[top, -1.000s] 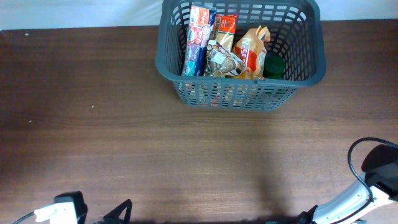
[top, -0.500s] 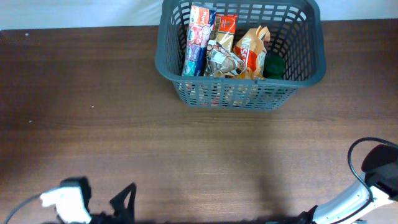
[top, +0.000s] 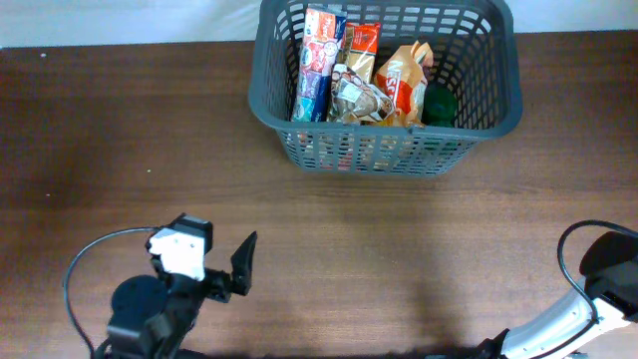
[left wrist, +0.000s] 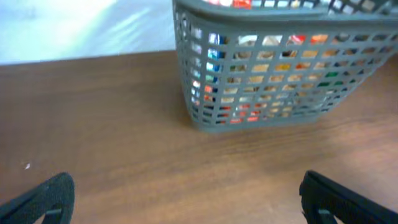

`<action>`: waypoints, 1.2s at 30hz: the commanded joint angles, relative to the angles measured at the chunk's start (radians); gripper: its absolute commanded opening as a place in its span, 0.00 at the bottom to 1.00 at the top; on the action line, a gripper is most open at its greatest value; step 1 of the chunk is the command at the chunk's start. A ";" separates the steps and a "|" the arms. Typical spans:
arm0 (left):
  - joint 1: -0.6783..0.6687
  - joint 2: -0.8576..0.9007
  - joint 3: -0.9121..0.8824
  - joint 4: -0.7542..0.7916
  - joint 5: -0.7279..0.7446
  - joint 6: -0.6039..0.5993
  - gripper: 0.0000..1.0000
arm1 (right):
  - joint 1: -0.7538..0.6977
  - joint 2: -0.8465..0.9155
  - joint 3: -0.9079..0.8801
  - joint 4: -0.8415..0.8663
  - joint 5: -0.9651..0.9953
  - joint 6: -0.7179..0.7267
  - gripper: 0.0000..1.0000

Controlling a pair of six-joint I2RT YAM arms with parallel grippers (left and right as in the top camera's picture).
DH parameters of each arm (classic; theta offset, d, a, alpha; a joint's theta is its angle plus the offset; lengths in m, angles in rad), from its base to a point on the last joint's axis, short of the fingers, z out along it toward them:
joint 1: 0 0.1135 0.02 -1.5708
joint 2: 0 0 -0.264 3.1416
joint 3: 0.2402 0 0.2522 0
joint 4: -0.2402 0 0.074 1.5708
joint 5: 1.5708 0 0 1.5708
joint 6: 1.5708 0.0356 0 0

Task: Pack container

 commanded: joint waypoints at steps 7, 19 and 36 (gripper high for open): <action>0.102 -0.065 -0.245 0.210 0.081 0.207 0.99 | -0.003 0.003 -0.002 0.000 0.002 0.008 0.99; 0.248 -0.280 -0.504 0.358 0.274 0.312 0.99 | -0.003 0.003 -0.002 0.000 0.002 0.008 0.99; 0.248 -0.373 -0.557 0.352 0.154 0.138 0.99 | -0.003 0.003 -0.002 0.000 0.002 0.008 0.99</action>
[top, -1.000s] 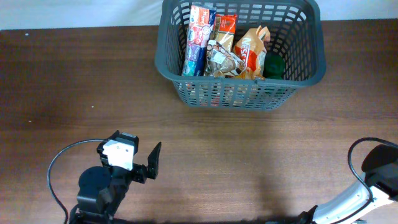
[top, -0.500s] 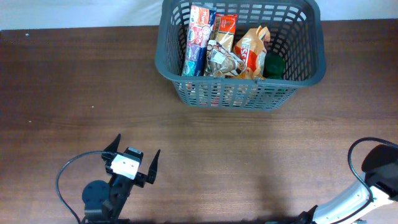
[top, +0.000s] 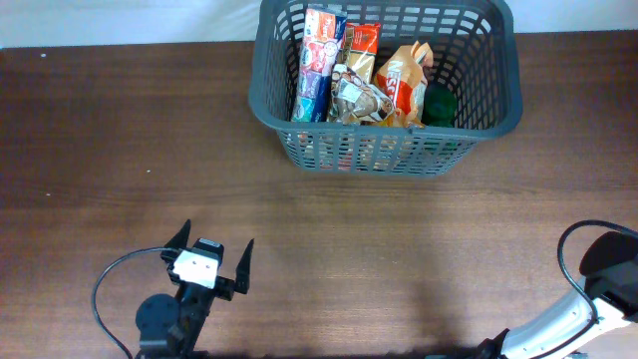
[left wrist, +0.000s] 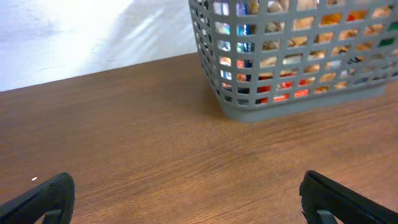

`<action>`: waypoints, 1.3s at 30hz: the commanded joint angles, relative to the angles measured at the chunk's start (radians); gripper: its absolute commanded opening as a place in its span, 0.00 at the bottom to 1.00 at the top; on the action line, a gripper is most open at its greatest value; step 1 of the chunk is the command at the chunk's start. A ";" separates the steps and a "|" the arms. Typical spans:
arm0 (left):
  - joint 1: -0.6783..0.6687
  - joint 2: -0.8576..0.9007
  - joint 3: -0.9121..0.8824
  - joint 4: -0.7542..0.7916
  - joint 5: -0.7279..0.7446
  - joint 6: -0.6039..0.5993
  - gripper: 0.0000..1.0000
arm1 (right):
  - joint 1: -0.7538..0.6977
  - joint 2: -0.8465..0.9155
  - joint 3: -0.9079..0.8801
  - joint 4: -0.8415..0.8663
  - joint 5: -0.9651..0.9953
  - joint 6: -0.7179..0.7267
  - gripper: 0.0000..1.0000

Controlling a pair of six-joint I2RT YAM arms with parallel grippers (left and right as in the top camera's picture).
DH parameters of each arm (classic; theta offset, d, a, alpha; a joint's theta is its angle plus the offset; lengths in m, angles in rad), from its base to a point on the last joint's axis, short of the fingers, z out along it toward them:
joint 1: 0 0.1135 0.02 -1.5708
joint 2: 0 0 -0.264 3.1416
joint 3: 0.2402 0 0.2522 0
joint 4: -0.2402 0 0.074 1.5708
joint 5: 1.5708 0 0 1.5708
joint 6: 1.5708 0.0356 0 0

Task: Pack container

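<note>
A grey plastic basket (top: pixel 485 125) stands at the far middle-right of the brown table; its mesh wall (left wrist: pixel 292 109) fills the upper right of the left wrist view. Inside it stand several snack packets (top: pixel 349 80) and a dark green item (top: pixel 440 103). My left gripper (top: pixel 211 254) sits near the front edge, left of centre, open with nothing between its fingers (left wrist: pixel 46 196), well short of the basket. The right arm (top: pixel 598 289) shows only as its body and cable at the bottom right corner; its gripper is out of view.
The table's far edge meets a white backdrop (left wrist: pixel 81 37). A black cable (top: pixel 110 284) loops from the left arm at the front edge. Bare wood (top: pixel 379 249) lies between the left gripper and the basket.
My left arm has drawn back toward the front edge and turned to face the basket more squarely. Its gripper stays open and empty. The basket's contents have not changed.
</note>
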 commanded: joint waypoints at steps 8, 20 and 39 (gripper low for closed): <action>0.006 -0.031 -0.006 -0.001 -0.026 -0.070 0.99 | -0.003 0.003 -0.002 0.000 0.002 0.008 0.99; 0.006 -0.031 -0.006 -0.002 -0.186 -0.067 0.99 | -0.003 0.003 -0.002 0.000 0.002 0.008 0.99; 0.006 -0.031 -0.006 -0.002 -0.190 -0.067 0.99 | -0.003 0.003 -0.002 0.000 0.002 0.008 0.99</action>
